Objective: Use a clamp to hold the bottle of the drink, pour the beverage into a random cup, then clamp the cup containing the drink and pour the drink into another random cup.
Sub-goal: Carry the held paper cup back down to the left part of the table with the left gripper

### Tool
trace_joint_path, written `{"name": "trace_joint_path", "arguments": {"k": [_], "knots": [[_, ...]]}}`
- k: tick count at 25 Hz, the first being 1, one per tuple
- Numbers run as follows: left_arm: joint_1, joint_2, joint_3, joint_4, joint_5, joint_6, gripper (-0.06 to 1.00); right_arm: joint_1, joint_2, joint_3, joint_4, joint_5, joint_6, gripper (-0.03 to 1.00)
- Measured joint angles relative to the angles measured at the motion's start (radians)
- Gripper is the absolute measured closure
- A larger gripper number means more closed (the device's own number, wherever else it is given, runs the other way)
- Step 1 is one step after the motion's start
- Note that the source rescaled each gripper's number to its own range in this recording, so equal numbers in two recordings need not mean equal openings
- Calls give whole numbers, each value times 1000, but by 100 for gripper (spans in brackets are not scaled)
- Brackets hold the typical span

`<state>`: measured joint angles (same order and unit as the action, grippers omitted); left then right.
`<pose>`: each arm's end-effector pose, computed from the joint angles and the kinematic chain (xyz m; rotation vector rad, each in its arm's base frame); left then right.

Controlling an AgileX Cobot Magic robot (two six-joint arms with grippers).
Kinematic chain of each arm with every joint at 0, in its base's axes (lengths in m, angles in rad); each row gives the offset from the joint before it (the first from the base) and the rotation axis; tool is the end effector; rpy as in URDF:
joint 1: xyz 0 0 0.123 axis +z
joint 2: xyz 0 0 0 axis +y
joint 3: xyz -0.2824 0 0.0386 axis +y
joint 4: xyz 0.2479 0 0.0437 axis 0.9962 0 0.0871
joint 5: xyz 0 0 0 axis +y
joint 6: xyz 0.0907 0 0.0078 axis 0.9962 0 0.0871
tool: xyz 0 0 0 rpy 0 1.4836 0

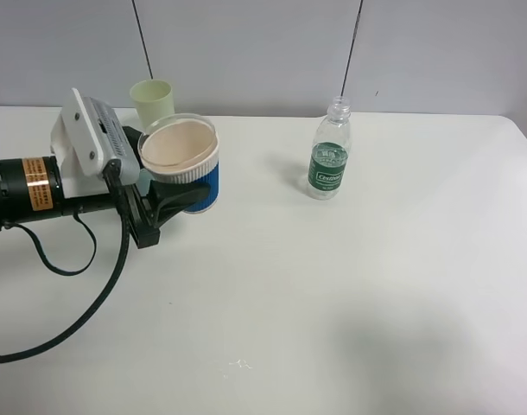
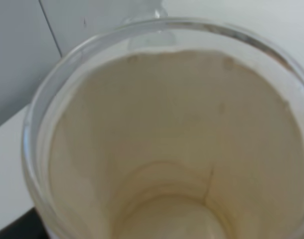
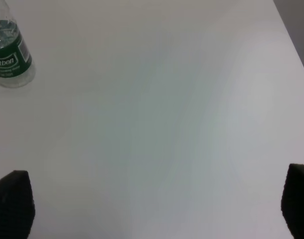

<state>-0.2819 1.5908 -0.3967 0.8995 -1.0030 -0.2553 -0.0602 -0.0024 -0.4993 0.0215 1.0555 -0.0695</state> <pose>0.2145 -0.1246 0.1676 1.0126 1.5699 -0.6428 -0.0048 0.0020 0.2774 -0.0104 2.0376 -0.0557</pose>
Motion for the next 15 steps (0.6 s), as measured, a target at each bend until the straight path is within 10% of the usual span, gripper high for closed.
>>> {"name": "trace_joint_path", "arguments": {"k": [15], "knots": [[0, 305, 27, -7, -199, 250, 91, 0, 0, 0, 0, 0, 0, -3]]}}
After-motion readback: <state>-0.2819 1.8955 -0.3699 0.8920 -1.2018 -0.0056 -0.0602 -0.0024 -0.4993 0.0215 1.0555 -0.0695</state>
